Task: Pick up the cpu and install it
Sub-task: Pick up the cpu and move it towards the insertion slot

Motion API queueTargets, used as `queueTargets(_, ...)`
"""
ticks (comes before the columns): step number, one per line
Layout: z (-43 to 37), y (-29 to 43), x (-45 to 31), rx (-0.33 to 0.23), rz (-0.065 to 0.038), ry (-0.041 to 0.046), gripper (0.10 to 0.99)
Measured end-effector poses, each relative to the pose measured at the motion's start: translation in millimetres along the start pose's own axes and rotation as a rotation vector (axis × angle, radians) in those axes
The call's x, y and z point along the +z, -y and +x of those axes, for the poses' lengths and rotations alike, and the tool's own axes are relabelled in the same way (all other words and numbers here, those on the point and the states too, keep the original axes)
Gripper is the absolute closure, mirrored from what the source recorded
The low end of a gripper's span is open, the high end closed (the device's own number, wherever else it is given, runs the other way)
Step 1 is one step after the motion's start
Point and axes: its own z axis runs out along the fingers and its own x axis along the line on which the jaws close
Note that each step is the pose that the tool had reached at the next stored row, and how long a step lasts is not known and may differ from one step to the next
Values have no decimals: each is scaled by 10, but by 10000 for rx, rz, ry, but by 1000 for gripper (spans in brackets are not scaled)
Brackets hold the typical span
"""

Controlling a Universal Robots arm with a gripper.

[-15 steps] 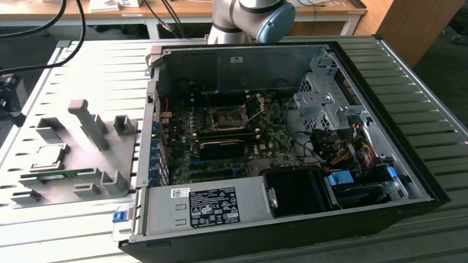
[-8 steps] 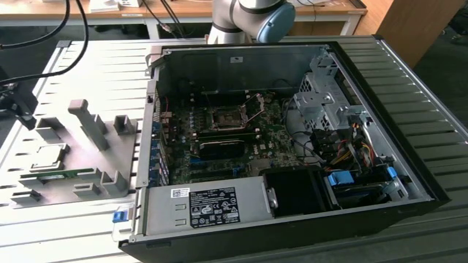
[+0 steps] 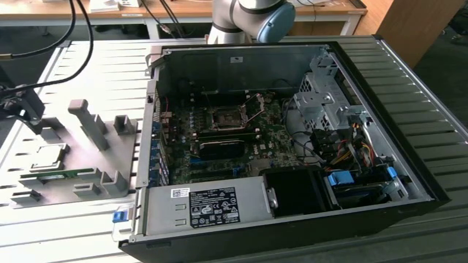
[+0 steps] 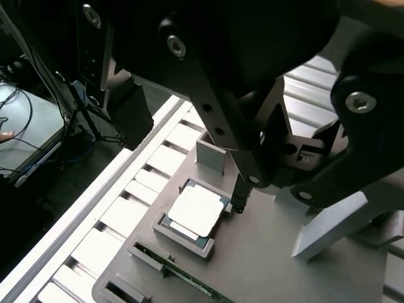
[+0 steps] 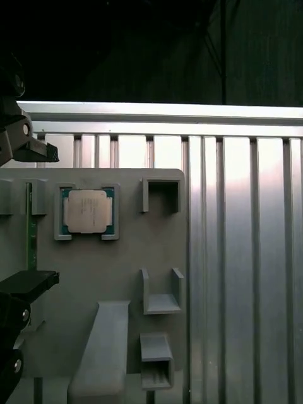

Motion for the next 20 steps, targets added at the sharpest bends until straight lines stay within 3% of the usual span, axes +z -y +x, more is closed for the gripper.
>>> queueTargets(20,-21,24,352,-72,-2,3,310)
